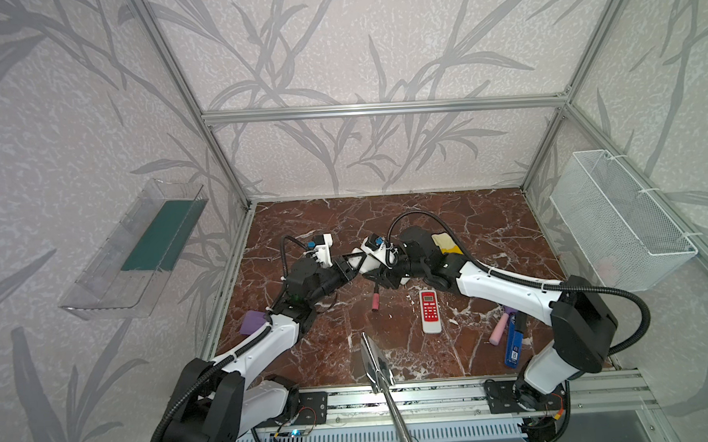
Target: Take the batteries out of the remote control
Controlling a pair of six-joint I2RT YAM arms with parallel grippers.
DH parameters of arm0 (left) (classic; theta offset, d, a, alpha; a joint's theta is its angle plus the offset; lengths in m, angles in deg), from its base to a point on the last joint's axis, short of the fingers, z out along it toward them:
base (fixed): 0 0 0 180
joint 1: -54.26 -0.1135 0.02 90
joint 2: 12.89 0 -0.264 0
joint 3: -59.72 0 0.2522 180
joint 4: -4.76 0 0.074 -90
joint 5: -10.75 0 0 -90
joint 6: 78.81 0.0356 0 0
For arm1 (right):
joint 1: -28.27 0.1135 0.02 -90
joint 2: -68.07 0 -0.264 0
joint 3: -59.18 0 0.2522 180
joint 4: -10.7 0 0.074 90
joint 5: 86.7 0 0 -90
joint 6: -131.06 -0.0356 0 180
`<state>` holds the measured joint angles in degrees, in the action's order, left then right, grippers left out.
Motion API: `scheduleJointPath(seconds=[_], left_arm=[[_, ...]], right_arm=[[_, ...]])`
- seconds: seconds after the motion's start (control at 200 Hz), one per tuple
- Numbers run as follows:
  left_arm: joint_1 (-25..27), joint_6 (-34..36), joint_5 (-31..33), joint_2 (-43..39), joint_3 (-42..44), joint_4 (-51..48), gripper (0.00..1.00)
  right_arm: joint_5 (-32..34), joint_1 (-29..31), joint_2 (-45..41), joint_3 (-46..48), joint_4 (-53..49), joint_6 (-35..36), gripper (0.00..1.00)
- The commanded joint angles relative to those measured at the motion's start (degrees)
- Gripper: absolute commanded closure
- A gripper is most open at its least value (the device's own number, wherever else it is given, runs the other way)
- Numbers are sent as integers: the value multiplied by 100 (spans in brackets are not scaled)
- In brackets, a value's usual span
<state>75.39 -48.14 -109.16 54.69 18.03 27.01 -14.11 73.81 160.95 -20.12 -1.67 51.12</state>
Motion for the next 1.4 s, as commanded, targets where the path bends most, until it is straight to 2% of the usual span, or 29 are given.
scheduleJointPath(seconds=[0.0,0.1,0.155,0.225,0.485,0.825,1.03,1.4], left_arm=[[-88,117,-20,-44,-74,-120,50],[-206,213,47,-133,-145,-554,16],[-269,304,104,-207,-195,-844,8],[-351,492,213,-328,-304,-1335,3],[-486,1291,777,-759,-712,-2909,2],[-504,1258,802,-693,-692,-2859,3],[-504,1257,851,-754,-644,-2872,3],[-513,1275,908,-799,-583,-2841,3]], right_arm=[[130,-36,-59,-39,-283,223,52],[154,-36,-163,91,-596,385,52],[161,-36,-242,220,-694,407,52],[189,-36,-354,418,-800,389,52],[321,7,-850,1356,-1109,-251,52],[357,217,-685,2152,-747,-1045,52],[575,245,-416,2036,-1010,-1001,52],[616,355,333,1213,-1448,-352,51]])
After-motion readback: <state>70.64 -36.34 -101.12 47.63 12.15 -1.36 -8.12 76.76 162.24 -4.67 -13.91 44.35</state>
